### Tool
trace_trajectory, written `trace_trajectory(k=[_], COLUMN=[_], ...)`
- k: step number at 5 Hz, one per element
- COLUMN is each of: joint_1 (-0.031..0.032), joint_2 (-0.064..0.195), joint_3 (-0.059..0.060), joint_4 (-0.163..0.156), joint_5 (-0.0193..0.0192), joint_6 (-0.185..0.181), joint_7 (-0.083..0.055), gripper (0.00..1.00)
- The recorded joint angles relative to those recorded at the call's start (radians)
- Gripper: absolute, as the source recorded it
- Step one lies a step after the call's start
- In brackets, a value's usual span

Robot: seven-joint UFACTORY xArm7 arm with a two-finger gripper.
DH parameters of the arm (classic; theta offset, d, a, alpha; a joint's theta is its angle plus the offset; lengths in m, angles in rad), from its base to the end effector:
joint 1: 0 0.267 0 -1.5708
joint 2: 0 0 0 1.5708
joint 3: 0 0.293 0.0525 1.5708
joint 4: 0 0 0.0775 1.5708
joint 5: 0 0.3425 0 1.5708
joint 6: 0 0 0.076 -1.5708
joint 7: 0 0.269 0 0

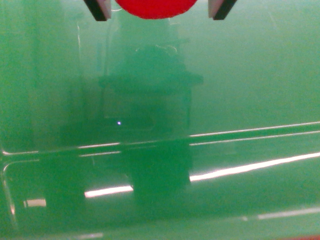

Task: Pick fruit

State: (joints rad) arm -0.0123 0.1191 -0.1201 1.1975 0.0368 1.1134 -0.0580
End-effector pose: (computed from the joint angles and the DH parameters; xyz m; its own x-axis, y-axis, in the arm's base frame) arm 0.4887 -0.0581 0.1870 0.9954 -0.0901 -0.0331 -0.0908 -0.9957 -0.0202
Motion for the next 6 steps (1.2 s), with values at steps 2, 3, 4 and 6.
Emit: trace_trajectory(k=[2, 3, 4, 6], joint_1=[0.0009, 0.0009, 0.0019, 0.0028], joint_2=[-0.017, -0.017, -0.034, -0.051], joint_3=[-0.001, -0.001, -0.002, -0.003], joint_4=[0.03, 0.03, 0.059, 0.088], joint_5=[-0.0037, -0.0037, -0.0073, -0.0108], joint_6=[0.047, 0.047, 0.093, 0.138], joint_7=[0.003, 0.003, 0.006, 0.009], gripper=[1.0, 1.0, 1.0, 1.0])
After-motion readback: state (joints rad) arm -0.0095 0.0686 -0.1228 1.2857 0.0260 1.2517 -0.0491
